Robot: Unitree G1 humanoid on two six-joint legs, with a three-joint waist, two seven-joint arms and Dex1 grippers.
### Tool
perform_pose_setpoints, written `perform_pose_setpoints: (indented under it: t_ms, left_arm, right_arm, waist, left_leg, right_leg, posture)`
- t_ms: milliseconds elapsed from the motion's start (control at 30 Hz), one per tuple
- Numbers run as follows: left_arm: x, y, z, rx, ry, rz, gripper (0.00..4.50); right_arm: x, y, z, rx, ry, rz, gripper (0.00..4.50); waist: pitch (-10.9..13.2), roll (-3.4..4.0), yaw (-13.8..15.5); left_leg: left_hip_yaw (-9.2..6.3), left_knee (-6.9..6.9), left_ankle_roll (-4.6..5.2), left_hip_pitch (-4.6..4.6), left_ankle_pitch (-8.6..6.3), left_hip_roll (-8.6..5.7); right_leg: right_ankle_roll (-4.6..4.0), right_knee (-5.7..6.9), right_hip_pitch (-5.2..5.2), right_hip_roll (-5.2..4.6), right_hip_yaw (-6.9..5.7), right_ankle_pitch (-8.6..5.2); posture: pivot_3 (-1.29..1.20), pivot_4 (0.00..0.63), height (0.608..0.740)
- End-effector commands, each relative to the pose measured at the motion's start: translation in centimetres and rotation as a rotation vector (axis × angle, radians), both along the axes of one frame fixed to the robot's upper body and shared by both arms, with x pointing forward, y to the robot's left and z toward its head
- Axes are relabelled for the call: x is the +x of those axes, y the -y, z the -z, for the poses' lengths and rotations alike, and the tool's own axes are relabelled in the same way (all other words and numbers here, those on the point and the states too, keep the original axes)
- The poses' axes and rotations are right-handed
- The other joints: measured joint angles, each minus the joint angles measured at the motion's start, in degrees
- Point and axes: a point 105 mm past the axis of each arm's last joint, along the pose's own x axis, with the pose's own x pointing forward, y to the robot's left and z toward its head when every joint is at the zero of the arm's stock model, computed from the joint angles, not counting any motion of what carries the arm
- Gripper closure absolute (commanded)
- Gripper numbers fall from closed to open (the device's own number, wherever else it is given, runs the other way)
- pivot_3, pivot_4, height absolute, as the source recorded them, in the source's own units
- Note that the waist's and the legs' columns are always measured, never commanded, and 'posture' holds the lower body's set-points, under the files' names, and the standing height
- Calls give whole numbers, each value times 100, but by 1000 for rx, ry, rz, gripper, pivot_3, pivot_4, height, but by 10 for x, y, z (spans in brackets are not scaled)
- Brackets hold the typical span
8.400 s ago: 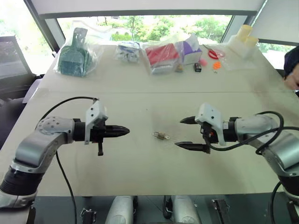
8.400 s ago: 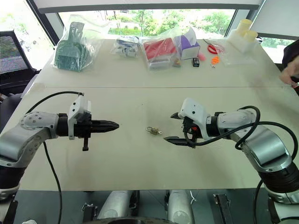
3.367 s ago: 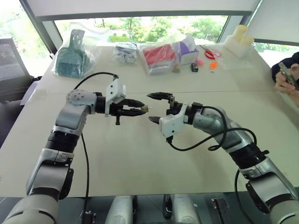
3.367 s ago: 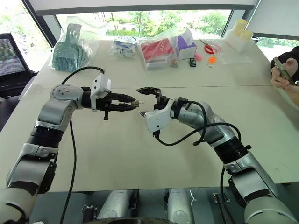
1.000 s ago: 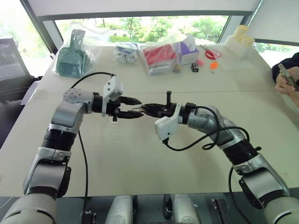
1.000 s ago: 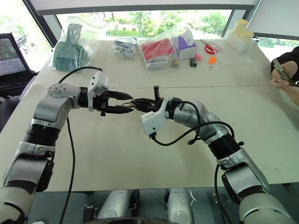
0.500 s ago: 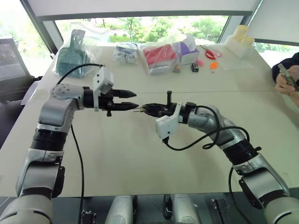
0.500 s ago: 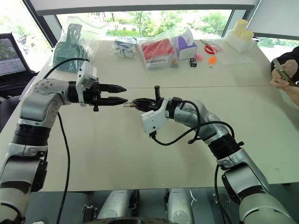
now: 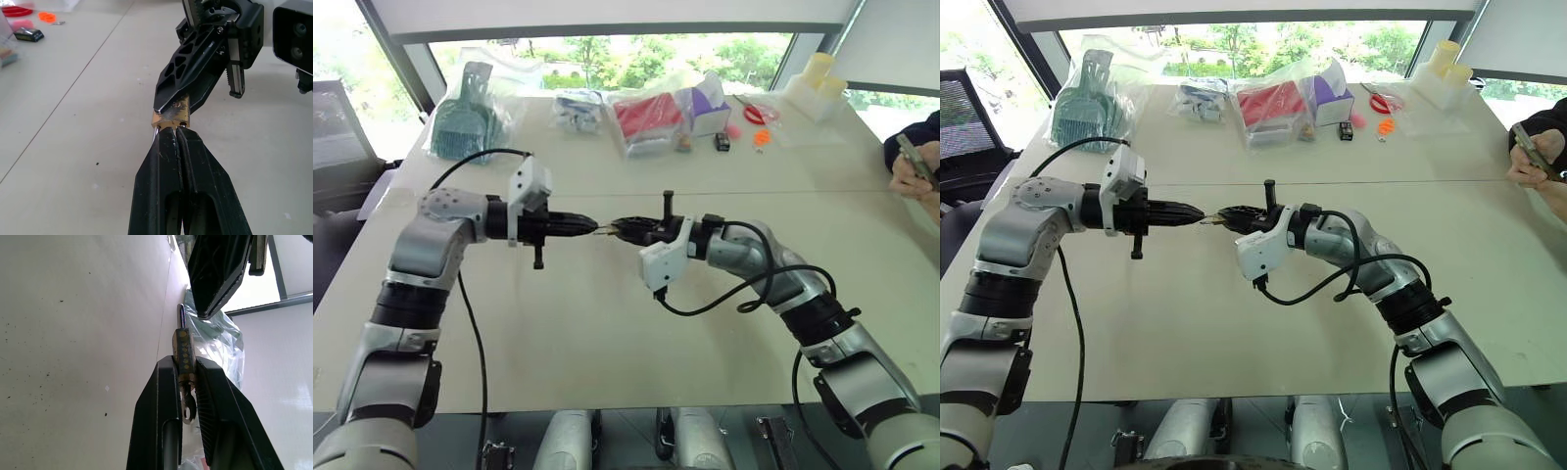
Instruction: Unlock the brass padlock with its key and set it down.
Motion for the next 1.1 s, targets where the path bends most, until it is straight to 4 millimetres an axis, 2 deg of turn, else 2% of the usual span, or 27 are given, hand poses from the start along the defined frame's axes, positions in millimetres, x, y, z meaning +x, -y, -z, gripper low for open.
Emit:
perform_pose_setpoints:
  t_ms: [33, 233, 367, 500, 700, 867, 1100]
  left_arm:
    - [2, 1, 5, 28, 21, -2, 4462]
    - [12, 1, 19, 57, 31, -39, 4462]
    - [23, 0, 13, 11, 77, -96, 4462]
    - [25, -2, 8, -25, 79, -116, 4462]
    - [21, -16, 2, -42, 73, -162, 4462]
    - [11, -34, 18, 3, 54, -236, 4462]
    - [-12, -29, 45, 50, 52, -232, 4462]
  right_arm:
    - [-4, -1, -15, 42, 36, -18, 4500]
    - [-5, -1, -15, 45, 31, -16, 4500]
    - [-5, -1, -15, 48, 26, -13, 4500]
    - [-5, -1, -13, 49, 21, -9, 4500]
    - [1, 4, 0, 39, -30, 36, 4500]
    - [17, 22, 30, -42, -40, 118, 4500]
    - [30, 28, 53, -85, -62, 169, 4500]
  waist:
    - [0, 0, -5]
    - [0, 0, -2]
    - [0, 0, 0]
    - [0, 0, -5]
    - [0, 0, -9]
    - [0, 0, -25]
    - [0, 0, -39]
  left_leg:
    - [0, 0, 0, 0, 0, 0]
    - [2, 0, 0, 0, 0, -1]
    - [2, 0, 0, 1, 0, -1]
    - [2, 0, 0, 1, 0, -1]
    - [2, 0, 0, 1, 0, 0]
    - [10, -3, 0, 6, 0, 3]
    - [12, -5, 0, 8, 0, 6]
  right_leg:
    - [0, 0, 0, 0, 0, 0]
    - [0, 0, 0, 1, 0, 0]
    - [0, 1, 0, 1, 0, 0]
    - [0, 0, 0, 1, 1, 0]
    - [0, 1, -1, 1, 1, 0]
    - [0, 1, -1, 0, 10, 0]
    - [0, 2, -5, 1, 20, 0]
  posture:
    - [0, 150, 740]
    - [0, 150, 740]
    - [0, 150, 740]
    - [0, 150, 740]
    - [0, 150, 740]
    - [0, 150, 740]
    - [0, 150, 740]
